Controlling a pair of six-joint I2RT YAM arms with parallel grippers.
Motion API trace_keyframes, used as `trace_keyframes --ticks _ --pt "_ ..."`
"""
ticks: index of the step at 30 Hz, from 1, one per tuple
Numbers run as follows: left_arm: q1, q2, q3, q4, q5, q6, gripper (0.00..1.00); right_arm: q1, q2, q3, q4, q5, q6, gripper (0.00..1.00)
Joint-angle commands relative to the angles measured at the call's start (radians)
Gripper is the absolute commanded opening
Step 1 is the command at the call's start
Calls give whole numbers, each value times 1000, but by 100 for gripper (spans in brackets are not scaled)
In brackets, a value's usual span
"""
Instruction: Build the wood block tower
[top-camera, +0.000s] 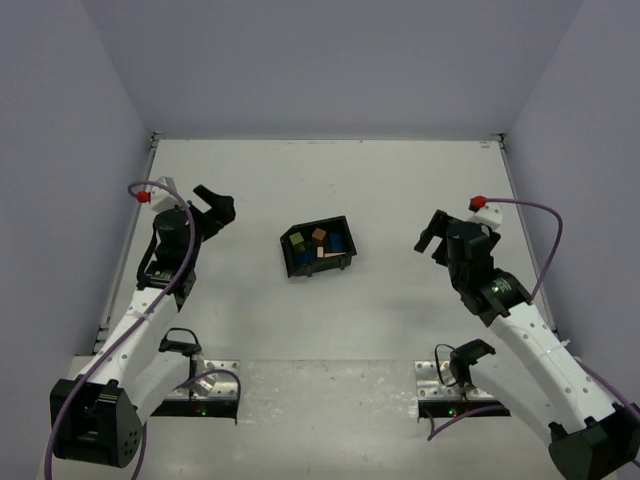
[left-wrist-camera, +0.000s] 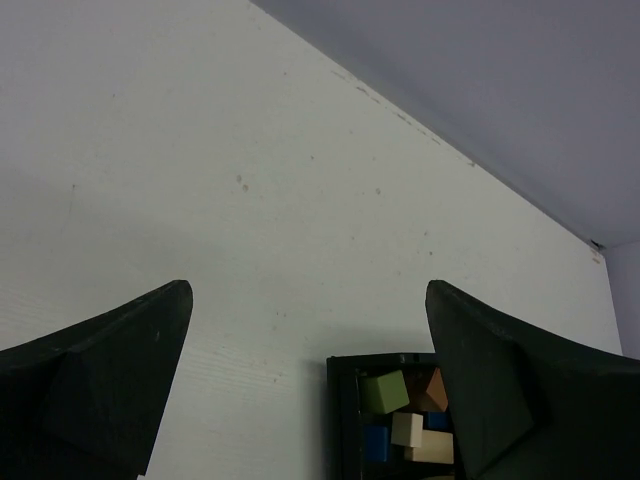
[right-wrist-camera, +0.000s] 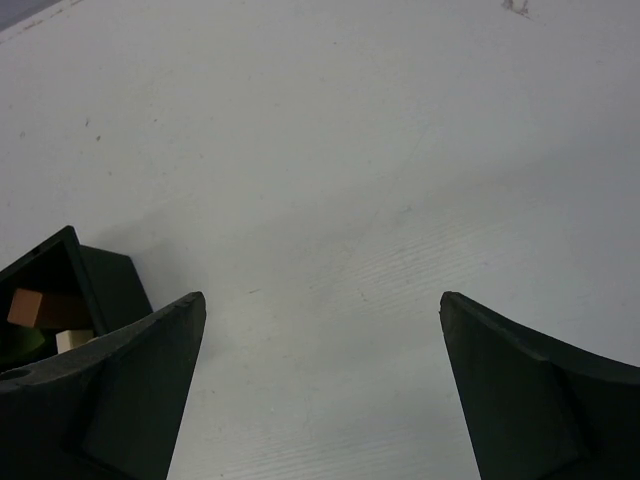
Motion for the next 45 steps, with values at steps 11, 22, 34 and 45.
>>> trace_keyframes --ticks 11,22,34,45 --pt "5 18 53 11 44 -2 100 1 93 -29 183 -416 -172 99" --pt "5 46 60 -9 42 -10 100 164 416 70 256 -404 68 99" --pt "5 19 46 -19 53 -7 100 231 798 326 355 -294 -71 83" --pt "5 0 39 -32 10 -14 100 233 976 415 330 -355 -208 43"
